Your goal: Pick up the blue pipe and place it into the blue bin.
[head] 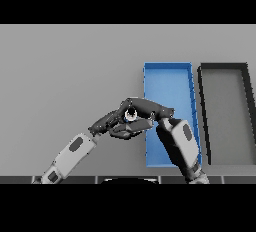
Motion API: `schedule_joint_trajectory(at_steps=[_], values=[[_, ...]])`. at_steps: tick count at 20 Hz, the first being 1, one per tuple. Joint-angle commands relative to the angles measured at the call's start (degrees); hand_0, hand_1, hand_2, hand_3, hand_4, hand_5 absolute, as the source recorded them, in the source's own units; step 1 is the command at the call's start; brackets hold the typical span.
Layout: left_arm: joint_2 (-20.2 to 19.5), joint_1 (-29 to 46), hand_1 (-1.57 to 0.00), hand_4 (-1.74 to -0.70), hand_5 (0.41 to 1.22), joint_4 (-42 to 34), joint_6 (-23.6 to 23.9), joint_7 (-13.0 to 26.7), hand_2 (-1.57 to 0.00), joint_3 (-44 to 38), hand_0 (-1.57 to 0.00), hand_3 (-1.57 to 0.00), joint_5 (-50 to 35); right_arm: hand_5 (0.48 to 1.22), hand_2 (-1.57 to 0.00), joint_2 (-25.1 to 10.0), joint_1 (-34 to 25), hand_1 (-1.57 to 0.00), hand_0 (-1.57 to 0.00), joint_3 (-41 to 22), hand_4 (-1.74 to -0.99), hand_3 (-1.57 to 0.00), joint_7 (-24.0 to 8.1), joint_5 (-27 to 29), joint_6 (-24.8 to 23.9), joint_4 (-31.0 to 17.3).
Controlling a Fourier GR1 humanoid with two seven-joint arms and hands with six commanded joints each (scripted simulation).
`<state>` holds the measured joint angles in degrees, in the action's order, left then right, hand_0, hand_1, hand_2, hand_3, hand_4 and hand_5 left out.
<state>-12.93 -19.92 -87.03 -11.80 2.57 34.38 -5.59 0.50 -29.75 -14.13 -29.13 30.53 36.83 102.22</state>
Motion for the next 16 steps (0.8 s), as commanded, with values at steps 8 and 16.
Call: schedule_joint_trajectory(at_steps=[8,16], values=[[-0.8,0.9,0.0,-0.86,0.503,-1.0,-0.7,1.1,0.0,0.6,0.0,0.0,-0.2,1.221,-1.57,-7.4,-15.2,-1.57,-1.57,3.5,-1.493,-1.57,-5.3,17.3,-15.2,-1.5],[-1.3,1.5,0.0,-0.86,0.484,-2.5,-0.3,1.3,0.0,0.7,0.0,0.0,-0.1,1.221,-1.57,-14.0,-29.5,-1.57,-1.57,13.4,-1.498,-1.57,2.2,11.8,-18.3,-14.2]])
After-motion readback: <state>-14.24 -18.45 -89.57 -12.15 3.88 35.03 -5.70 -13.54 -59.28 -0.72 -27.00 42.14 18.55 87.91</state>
